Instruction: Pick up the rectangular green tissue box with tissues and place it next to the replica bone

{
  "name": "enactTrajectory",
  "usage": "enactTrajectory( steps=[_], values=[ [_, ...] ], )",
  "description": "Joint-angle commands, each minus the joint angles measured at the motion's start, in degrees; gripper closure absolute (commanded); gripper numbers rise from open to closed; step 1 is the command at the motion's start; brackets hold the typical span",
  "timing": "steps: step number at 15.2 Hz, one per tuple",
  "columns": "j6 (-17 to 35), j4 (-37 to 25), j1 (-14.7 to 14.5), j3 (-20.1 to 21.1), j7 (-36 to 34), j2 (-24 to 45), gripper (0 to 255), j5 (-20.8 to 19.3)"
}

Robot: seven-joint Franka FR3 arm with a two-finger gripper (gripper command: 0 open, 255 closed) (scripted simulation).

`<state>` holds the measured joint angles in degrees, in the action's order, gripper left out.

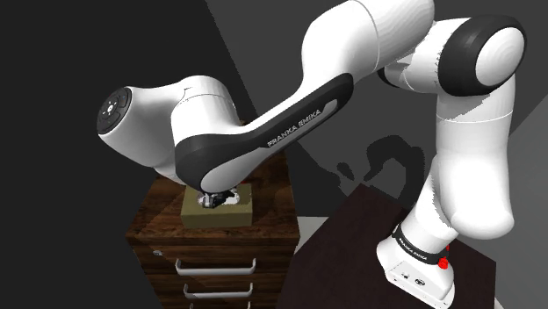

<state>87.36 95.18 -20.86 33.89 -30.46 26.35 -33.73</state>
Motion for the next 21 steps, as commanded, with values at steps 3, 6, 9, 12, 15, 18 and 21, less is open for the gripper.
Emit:
enactTrajectory(
  steps=[3, 6, 9, 12, 15, 18, 21],
  values=[
    [-0.91, -0.51, 0.03, 0.18, 0.58, -0.40, 255, 0.40],
    [-2.56, -1.66, 0.02, 0.39, 1.44, -1.26, 255, 0.83],
    [-4.26, -2.93, -0.03, 0.57, 2.30, -2.02, 255, 1.20],
    [-6.02, -4.34, -0.13, 0.73, 3.15, -2.69, 255, 1.51],
    [-7.83, -5.89, -0.27, 0.86, 3.99, -3.24, 255, 1.73],
    [-9.70, -7.60, -0.48, 0.96, 4.82, -3.69, 255, 1.88],
    [-11.64, -9.46, -0.74, 1.03, 5.65, -4.01, 255, 1.93]
  ],
)
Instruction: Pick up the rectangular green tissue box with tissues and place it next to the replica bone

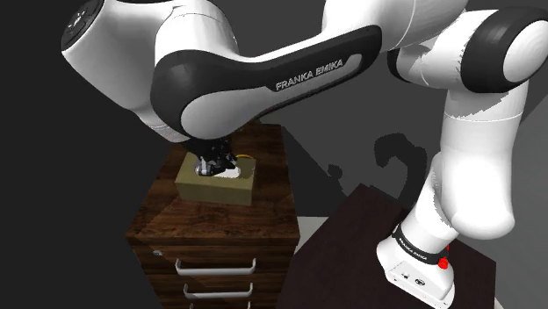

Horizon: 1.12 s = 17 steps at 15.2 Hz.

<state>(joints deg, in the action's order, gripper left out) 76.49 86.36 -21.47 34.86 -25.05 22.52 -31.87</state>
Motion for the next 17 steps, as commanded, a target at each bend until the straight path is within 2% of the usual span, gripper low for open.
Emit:
enactTrajectory(
  steps=[1, 17],
  values=[
    [-1.43, -1.30, -0.23, 0.09, 0.51, -0.27, 255, 0.08],
    [-13.19, -14.90, -3.24, 0.05, 5.05, 0.64, 255, -1.68]
  ],
)
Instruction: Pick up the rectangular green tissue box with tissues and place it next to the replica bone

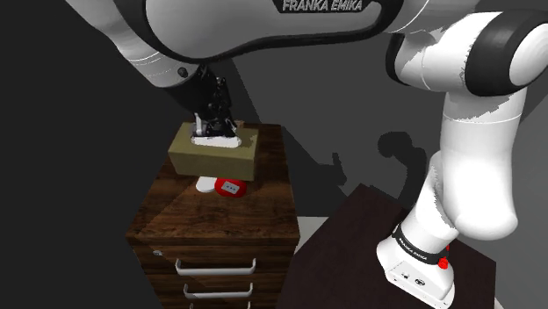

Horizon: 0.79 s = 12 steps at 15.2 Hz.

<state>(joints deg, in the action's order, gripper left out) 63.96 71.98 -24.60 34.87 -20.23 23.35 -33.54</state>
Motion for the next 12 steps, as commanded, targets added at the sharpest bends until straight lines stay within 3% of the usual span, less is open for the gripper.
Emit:
enactTrajectory(
  steps=[1, 7, 12],
  values=[
    [-1.49, -1.61, -0.42, 0.00, 0.55, 0.03, 255, -0.26],
    [-6.28, -8.32, -2.51, -0.29, 2.43, 1.68, 255, -2.04],
    [-0.24, -1.92, 4.22, -1.69, 7.55, -1.43, 255, -2.03]
  ],
)
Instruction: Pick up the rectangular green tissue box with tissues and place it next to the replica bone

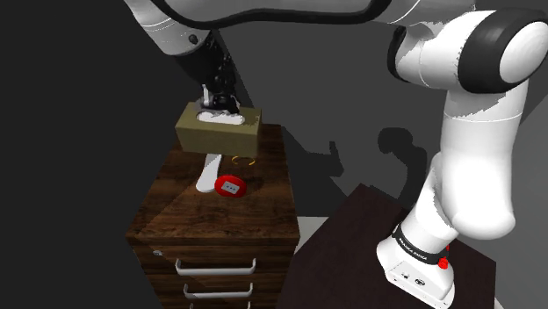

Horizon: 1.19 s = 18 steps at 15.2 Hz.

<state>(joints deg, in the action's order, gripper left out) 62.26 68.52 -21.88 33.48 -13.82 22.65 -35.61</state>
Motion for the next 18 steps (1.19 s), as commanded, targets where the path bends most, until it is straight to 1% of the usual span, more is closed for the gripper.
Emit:
enactTrajectory(
  steps=[1, 5, 10, 14, 18],
  values=[
    [2.56, 2.43, 2.65, -0.66, 2.17, -1.11, 255, -0.08],
    [6.63, 4.93, 6.75, -2.22, 6.20, -1.82, 255, -0.85],
    [11.00, 5.79, 11.01, -4.31, 11.04, -1.10, 255, -2.37],
    [13.92, 4.73, 13.83, -6.02, 14.79, 0.70, 255, -3.88],
    [16.29, 2.05, 16.16, -7.73, 18.53, 3.57, 255, -5.56]
  ],
)
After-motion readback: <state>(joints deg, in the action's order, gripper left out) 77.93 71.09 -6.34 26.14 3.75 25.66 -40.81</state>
